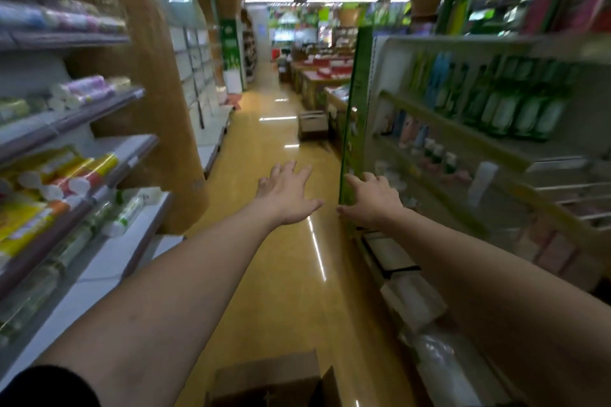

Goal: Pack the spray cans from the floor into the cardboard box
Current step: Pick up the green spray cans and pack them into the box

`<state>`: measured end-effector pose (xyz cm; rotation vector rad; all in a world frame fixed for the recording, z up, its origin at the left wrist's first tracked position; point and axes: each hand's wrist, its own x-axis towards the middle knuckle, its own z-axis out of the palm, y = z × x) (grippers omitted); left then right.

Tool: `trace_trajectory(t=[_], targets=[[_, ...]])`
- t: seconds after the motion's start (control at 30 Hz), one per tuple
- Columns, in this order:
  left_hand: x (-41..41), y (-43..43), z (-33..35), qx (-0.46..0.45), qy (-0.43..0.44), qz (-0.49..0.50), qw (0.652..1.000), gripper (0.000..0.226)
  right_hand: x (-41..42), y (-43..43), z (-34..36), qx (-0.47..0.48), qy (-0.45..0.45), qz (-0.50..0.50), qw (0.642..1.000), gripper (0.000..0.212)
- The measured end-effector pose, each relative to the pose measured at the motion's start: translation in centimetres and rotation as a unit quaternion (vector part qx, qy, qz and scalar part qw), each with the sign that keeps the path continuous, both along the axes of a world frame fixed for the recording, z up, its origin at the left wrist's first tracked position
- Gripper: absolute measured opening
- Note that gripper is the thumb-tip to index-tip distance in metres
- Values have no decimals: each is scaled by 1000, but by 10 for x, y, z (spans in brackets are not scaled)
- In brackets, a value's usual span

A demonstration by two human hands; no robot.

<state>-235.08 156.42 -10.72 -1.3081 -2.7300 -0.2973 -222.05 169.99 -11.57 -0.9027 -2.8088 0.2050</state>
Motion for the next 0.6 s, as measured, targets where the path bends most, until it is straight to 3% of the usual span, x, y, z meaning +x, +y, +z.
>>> trace_trajectory(t=[0.3, 0.6], targets=[[44, 43, 51, 36, 7, -170, 985, 85, 88, -10, 48, 17, 34, -161, 986, 81], [190, 72, 19, 12, -1, -378, 926, 85, 250, -58, 26, 7, 28, -379, 925, 69]])
